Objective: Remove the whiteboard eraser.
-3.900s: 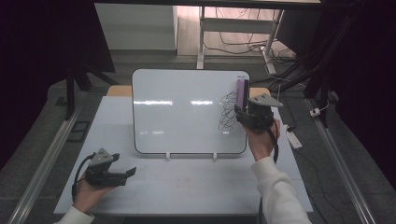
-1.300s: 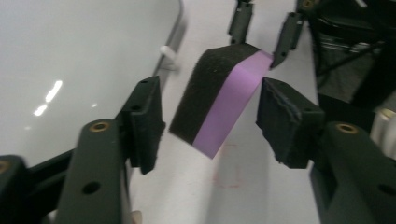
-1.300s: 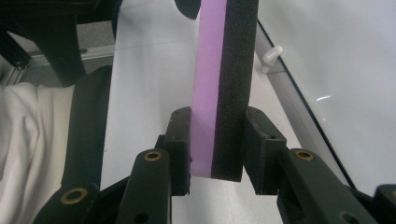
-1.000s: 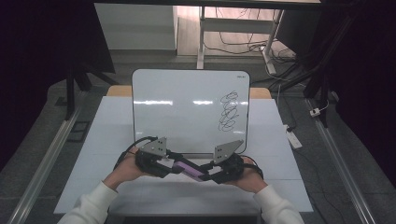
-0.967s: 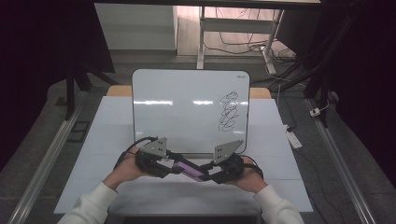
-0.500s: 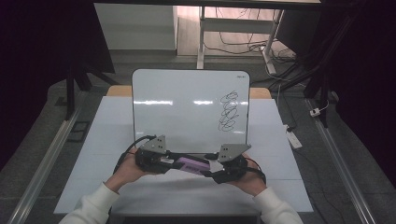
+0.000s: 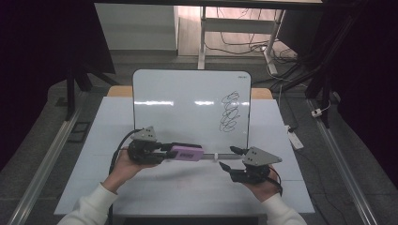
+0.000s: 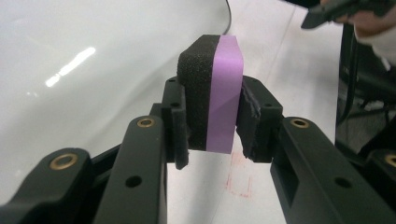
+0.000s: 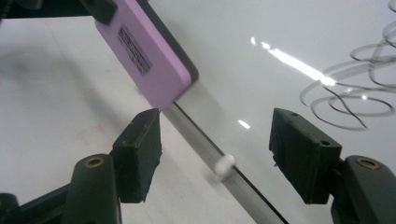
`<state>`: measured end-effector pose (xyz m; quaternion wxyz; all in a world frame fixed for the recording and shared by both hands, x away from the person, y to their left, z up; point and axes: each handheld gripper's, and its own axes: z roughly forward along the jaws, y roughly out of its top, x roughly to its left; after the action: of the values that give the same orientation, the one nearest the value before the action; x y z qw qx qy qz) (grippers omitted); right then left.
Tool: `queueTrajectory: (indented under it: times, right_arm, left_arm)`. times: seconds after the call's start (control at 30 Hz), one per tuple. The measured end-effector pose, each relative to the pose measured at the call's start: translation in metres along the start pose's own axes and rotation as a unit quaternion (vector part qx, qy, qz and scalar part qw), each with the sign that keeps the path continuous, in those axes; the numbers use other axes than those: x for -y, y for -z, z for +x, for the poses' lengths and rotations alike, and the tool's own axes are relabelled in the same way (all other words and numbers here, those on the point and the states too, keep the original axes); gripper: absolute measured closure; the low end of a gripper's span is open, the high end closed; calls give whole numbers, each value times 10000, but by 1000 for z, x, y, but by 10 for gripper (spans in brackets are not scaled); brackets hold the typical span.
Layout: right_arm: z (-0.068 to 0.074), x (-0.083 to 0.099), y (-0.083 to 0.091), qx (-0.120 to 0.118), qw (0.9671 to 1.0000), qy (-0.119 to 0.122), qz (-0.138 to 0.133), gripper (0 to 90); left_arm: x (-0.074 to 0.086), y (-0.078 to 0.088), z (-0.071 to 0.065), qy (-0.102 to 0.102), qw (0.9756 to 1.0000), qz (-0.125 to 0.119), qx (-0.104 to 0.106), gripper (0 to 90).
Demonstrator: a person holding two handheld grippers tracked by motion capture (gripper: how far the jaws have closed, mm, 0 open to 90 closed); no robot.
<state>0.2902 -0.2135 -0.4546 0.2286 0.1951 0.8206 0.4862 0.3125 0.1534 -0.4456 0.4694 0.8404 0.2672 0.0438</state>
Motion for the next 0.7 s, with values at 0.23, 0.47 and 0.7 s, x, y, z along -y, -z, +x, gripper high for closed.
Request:
queueTrajectory:
  times: [0.23, 0.47, 0.7]
  right_arm:
    - [24, -12, -15, 349, 9964, 764, 125, 242]
    - [47, -16, -36, 596, 9885, 1362, 261, 224]
    - [55, -15, -47, 768, 9830, 1635, 328, 229]
  left_arm:
    - [-2, -3, 0, 229, 9997, -62, 16, 650]
    - [-7, -14, -1, 488, 9987, -87, 155, 650]
    - [-15, -31, -4, 613, 9975, -64, 337, 650]
